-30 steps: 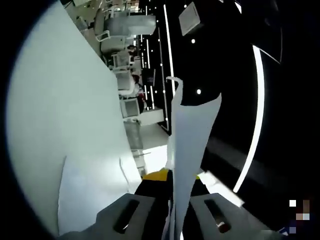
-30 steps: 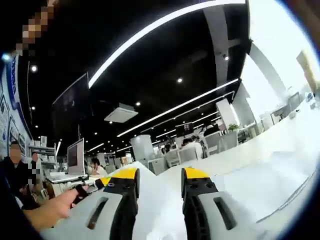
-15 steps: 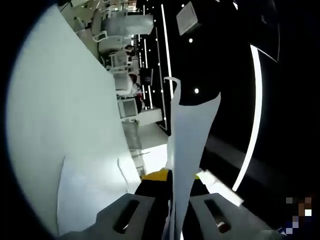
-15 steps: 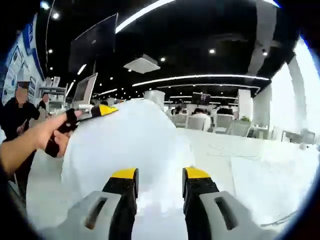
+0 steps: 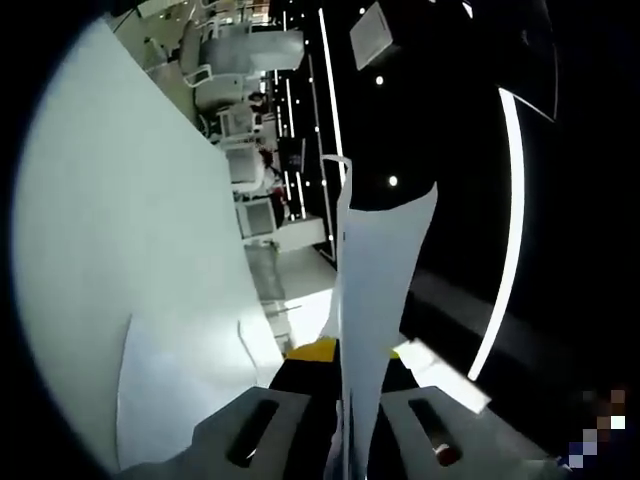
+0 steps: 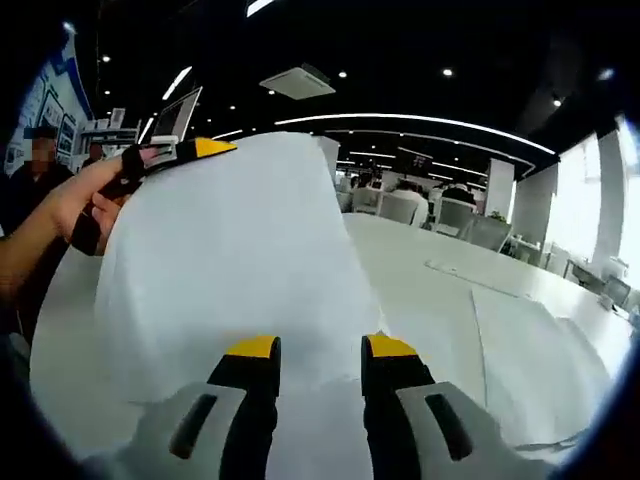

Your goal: Organize the stack of printing papers by aligning and flattening the scattered papers on the table

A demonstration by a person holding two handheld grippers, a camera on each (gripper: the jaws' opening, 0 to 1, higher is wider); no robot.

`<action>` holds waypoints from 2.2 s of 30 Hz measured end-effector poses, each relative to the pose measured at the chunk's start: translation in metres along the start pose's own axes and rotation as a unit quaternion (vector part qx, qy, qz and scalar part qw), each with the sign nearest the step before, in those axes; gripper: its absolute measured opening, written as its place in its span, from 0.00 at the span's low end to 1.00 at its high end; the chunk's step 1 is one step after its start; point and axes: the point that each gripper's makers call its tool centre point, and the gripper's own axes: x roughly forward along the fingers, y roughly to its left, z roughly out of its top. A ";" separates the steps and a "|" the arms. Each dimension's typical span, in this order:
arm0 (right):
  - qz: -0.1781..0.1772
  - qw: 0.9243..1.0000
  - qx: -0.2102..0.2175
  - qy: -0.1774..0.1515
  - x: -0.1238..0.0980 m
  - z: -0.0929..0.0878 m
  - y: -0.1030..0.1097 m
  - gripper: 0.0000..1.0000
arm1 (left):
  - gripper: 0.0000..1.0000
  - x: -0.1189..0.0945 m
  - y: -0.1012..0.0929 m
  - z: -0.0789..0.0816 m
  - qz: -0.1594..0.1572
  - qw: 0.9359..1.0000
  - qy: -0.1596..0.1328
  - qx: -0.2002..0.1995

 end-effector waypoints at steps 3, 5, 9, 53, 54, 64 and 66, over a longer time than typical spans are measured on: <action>0.005 1.000 -0.003 0.004 0.002 -0.003 0.002 0.28 | 0.06 0.000 -0.002 -0.002 -0.001 1.000 0.004 0.002; 0.005 1.000 -0.001 0.006 0.002 -0.004 0.002 0.29 | 0.06 0.000 -0.002 -0.002 0.000 1.000 0.006 0.005; 0.004 1.000 0.015 -0.005 -0.002 0.000 -0.002 0.28 | 0.06 -0.001 -0.003 0.000 -0.002 1.000 0.002 0.004; -0.038 0.979 0.184 -0.079 -0.065 0.006 -0.120 0.42 | 0.06 -0.036 -0.010 0.020 0.012 0.998 -0.008 0.062; -0.041 0.979 0.185 -0.077 -0.066 0.004 -0.123 0.43 | 0.06 -0.038 -0.011 0.022 0.011 0.998 -0.010 0.063; -0.059 0.981 0.169 -0.073 -0.072 0.000 -0.136 0.52 | 0.06 -0.049 -0.017 0.034 0.010 0.997 -0.021 0.073; -0.068 0.981 0.168 -0.066 -0.075 -0.005 -0.142 0.54 | 0.06 -0.052 -0.018 0.038 0.009 0.997 -0.023 0.078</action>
